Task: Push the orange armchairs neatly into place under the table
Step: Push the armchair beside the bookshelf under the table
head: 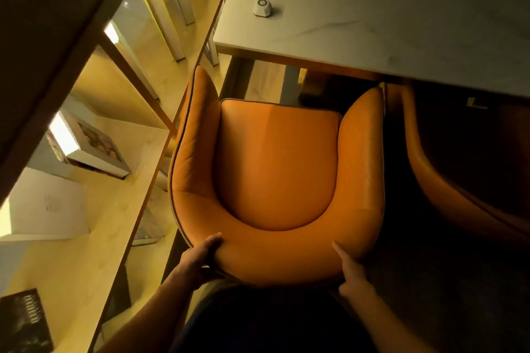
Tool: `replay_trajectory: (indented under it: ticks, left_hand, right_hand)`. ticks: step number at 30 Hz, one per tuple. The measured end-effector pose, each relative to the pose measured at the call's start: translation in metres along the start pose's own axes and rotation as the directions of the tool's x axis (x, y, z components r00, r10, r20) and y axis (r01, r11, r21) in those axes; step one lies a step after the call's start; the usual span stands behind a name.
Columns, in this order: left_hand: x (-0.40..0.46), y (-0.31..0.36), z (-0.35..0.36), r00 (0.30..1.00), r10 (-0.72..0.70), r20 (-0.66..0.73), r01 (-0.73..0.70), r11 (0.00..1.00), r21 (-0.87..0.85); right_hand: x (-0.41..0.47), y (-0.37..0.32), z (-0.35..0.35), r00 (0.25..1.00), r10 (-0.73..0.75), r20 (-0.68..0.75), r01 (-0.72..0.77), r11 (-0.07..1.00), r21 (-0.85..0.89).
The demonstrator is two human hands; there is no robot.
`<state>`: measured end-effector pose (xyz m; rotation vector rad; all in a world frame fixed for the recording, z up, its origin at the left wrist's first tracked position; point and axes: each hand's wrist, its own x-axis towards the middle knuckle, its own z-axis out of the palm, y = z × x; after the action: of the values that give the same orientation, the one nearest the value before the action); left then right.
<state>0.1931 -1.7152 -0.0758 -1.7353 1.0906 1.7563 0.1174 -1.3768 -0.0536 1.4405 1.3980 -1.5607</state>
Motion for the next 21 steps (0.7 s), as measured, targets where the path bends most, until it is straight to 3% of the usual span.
replay_trajectory:
  ticks: [7,13,21]
  left_hand:
    - [-0.001,0.004,0.001,0.998,0.056,-0.042,-0.056,0.998,-0.019]
    - [-0.004,0.001,0.006,0.974,0.141,-0.176,-0.142,0.990,0.008]
    - [0.003,0.000,0.005,0.971,0.149,-0.188,-0.142,0.988,0.053]
  right_hand:
    - [-0.016,0.010,0.014,0.999,0.010,-0.043,-0.007,0.999,0.049]
    - [-0.012,0.011,0.016,0.991,0.015,-0.134,-0.012,1.000,0.026]
    - [-0.001,0.016,0.015,0.982,-0.021,-0.187,0.022,1.000,0.007]
